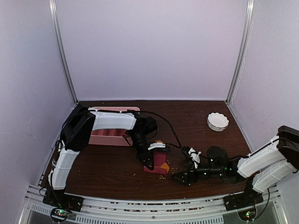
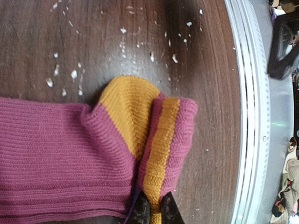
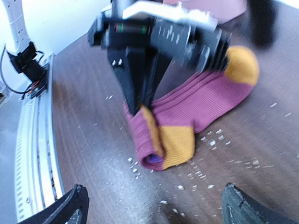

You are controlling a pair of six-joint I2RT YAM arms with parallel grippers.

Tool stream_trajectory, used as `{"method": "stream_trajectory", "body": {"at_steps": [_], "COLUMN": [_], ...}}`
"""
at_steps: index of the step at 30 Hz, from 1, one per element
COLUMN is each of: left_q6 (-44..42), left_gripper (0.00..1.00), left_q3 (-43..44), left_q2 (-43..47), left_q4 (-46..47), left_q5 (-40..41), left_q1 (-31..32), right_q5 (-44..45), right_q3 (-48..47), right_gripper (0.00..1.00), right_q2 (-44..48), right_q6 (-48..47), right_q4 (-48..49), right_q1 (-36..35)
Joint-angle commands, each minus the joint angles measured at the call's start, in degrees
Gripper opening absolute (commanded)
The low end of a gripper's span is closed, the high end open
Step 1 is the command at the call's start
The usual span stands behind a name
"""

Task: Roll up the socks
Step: Roll the sock.

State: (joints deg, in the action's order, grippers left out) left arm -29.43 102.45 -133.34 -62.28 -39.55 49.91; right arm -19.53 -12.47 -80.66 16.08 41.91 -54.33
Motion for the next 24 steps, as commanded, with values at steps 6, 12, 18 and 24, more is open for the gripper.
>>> {"method": "stream_trajectory", "body": {"at_steps": [6, 12, 18, 24], "left_q6": [2.21, 4.20, 4.35, 4.58], "left_gripper": [0.00, 0.00, 0.00, 0.00], "left_q3": [7.09, 14.96, 21.88, 20.61], "left_q2": [-7.06, -12.64, -17.97, -17.22], "left_q4": [-7.70, -10.64, -14.55, -11.91], "left_q5": [3.61, 3.44, 6.87, 12.13], "left_q1": [-0.07, -0.07, 0.01, 0.27], "right_q5": [41.57, 29.88, 28.67, 27.89], "right_q3": [2.72, 3.17, -4.20, -11.98], "right_gripper": [0.99, 0.99, 1.00, 0.89], "right_q2": [16.74, 14.24, 5.46, -2.25], "right_q6": [9.52, -8.18, -21.46, -32.54], "right_q4": [-16.07, -10.80, -17.04, -17.94], "right_q1": [-0.71, -8.27, -17.42, -18.38]}}
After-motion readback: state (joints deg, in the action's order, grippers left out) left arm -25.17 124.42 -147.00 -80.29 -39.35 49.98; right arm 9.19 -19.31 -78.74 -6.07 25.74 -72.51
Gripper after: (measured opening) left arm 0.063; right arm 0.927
